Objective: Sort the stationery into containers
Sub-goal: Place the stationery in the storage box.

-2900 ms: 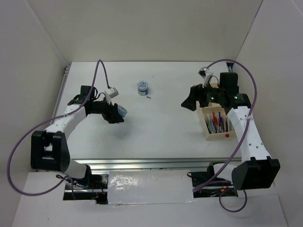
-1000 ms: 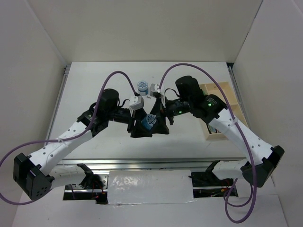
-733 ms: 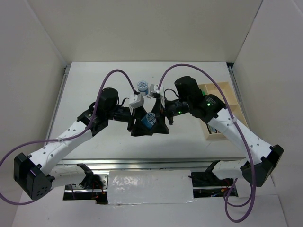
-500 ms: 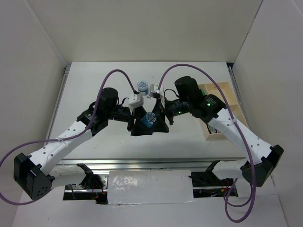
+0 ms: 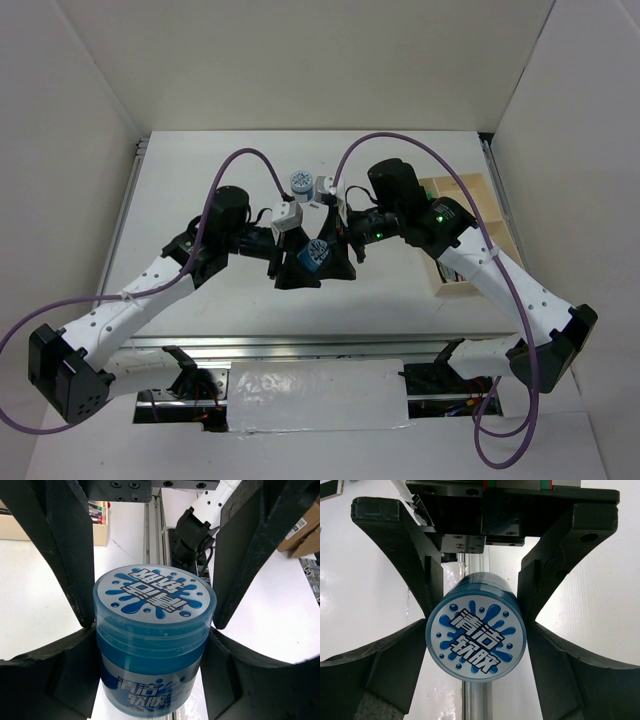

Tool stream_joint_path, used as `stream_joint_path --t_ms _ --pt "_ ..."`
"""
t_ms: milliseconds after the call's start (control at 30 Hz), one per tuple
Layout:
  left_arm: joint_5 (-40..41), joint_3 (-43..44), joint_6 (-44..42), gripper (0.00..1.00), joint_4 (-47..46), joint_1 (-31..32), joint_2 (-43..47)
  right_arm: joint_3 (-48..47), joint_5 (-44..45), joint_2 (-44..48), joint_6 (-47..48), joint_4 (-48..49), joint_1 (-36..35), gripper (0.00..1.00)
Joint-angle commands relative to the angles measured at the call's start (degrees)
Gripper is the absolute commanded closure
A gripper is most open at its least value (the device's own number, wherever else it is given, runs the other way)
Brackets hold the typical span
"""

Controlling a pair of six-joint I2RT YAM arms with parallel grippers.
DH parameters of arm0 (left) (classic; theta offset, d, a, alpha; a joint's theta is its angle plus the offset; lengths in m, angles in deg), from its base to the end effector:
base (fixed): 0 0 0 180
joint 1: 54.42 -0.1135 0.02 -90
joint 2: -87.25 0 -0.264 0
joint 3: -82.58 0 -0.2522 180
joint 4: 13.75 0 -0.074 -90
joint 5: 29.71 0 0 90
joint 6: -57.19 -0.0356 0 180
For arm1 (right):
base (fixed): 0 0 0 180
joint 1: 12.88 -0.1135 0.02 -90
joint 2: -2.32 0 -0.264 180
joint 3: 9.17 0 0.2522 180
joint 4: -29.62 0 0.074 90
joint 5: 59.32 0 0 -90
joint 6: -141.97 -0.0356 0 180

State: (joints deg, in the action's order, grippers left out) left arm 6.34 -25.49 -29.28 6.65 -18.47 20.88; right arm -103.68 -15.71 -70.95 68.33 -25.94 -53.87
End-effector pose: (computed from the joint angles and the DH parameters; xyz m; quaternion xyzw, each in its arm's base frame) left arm 0.1911 -0.1742 0.3555 0.4628 0.6010 -0.5219 0.3902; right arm 0.1797 0.1903 0.4021 -0.5514 0.6248 0.4318 0.3451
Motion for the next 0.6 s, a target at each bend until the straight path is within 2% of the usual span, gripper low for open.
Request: stream_joint_path --t_ms 0,167,233,267,333,367,400,433,500,533,567 --pt "-2.91 0.63 -1.77 0.90 -3.65 0.27 2.29 -2.57 -1.69 -0.29 0.16 -1.00 -0.32 0.15" --pt "-3.09 0.19 -1.77 0.90 -3.82 0.35 2.56 -2.39 -1.51 -0.03 0.78 -1.44 -0.05 0.23" --pt "-3.00 0.01 -1.86 0.90 -3.82 0.27 2.56 -2.39 -1.60 0.24 1.04 -1.44 0.21 0.30" --pt "-2.74 0.01 -1.86 0.89 -3.73 0.27 2.73 -2.31 -1.51 0.15 1.13 -1.53 0.30 0.38" --pt "-2.47 -0.16 -1.69 0.83 -3.82 0.27 2.65 -2.31 -1.68 0.24 1.31 -1.53 0.30 0.46" --pt "-1.51 0.01 -1.51 0.75 -3.73 0.35 2.73 -2.31 -1.77 0.24 1.48 -1.53 0.30 0.54" --pt "-0.72 0.10 -1.07 0.54 -3.39 0.36 2.74 -2.39 -1.69 0.24 1.48 -1.53 0.30 0.59" --pt "0.50 0.27 -0.11 0.39 -3.03 0.36 2.65 -2.39 -1.60 0.24 1.57 -1.53 0.30 0.63" --pt "3.31 0.45 0.25 0.01 -2.33 0.36 2.82 -2.31 -1.07 0.33 1.66 -1.53 0.30 0.77" --pt "3.76 0.62 0.16 0.01 -1.46 0.27 2.91 -2.22 -0.90 0.41 1.48 -1.44 0.65 0.83" --pt "4.20 0.45 0.25 0.01 -1.10 0.01 3.09 -1.96 -0.55 0.59 0.96 -1.09 0.91 0.93"
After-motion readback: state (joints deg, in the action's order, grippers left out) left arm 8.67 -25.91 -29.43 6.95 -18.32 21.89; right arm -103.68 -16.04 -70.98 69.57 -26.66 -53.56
